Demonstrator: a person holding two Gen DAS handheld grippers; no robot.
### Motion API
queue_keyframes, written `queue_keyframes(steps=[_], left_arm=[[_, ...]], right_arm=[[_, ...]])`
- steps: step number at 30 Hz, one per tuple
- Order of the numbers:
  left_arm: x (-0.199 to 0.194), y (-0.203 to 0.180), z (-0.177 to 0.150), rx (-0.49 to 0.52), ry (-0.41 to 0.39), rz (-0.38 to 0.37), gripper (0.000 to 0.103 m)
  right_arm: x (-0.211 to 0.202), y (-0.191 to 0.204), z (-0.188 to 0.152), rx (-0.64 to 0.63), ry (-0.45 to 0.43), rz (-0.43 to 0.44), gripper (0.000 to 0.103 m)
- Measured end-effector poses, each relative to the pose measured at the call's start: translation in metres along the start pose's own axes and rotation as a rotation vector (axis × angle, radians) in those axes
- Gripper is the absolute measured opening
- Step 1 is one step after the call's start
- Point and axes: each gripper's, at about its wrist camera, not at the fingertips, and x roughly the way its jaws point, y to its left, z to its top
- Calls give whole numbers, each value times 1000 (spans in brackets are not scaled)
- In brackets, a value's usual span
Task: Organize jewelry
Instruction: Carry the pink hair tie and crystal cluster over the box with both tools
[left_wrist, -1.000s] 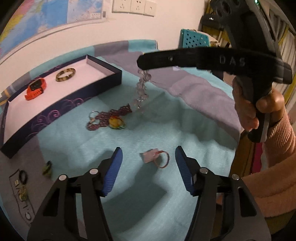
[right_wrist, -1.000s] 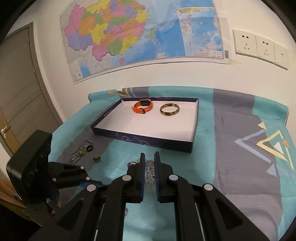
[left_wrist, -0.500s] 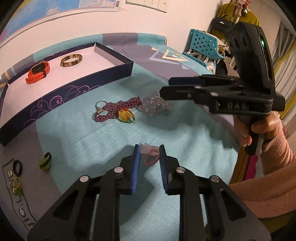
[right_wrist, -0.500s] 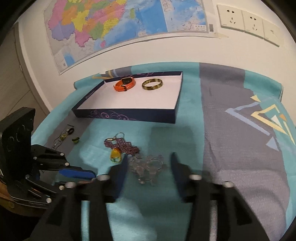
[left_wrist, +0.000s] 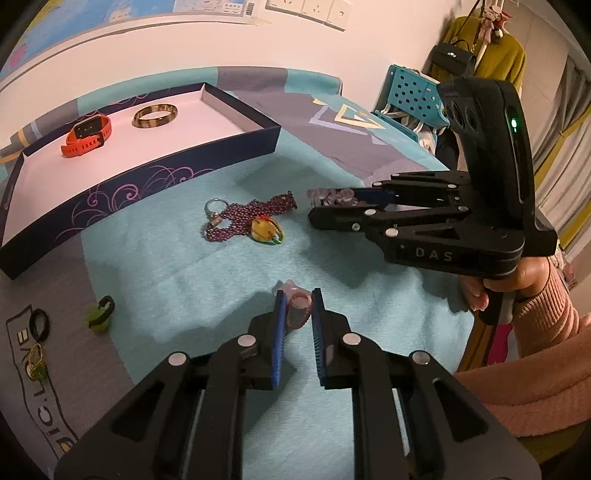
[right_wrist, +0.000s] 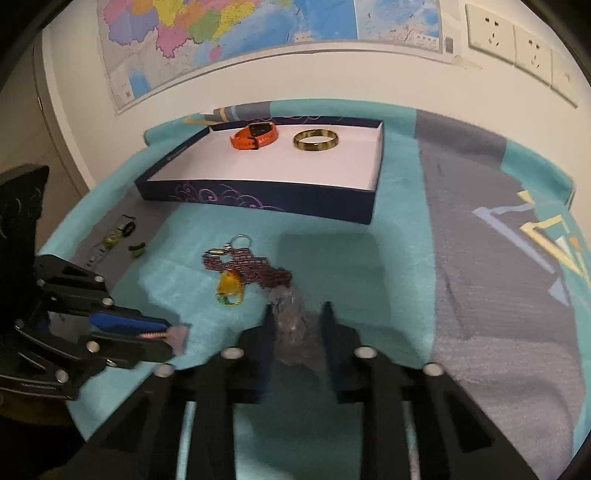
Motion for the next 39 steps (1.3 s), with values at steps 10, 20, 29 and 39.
queue_keyframes(steps=[10,20,29,39], left_arm=[[-12,9,0,-22,-31,13,13],[-42,23,11,-36,-101,75,13],[-63,46,25,-68,-153,137,13],[-74,66,47,-76,-198,197,13]], right_arm=[[-25,-5,8,37,-66,53,18],[-38,0,30,16,-122,79,18],[-30,6,50,-3,-132,93,18],[-18,12,77,-39,-149,103,18]])
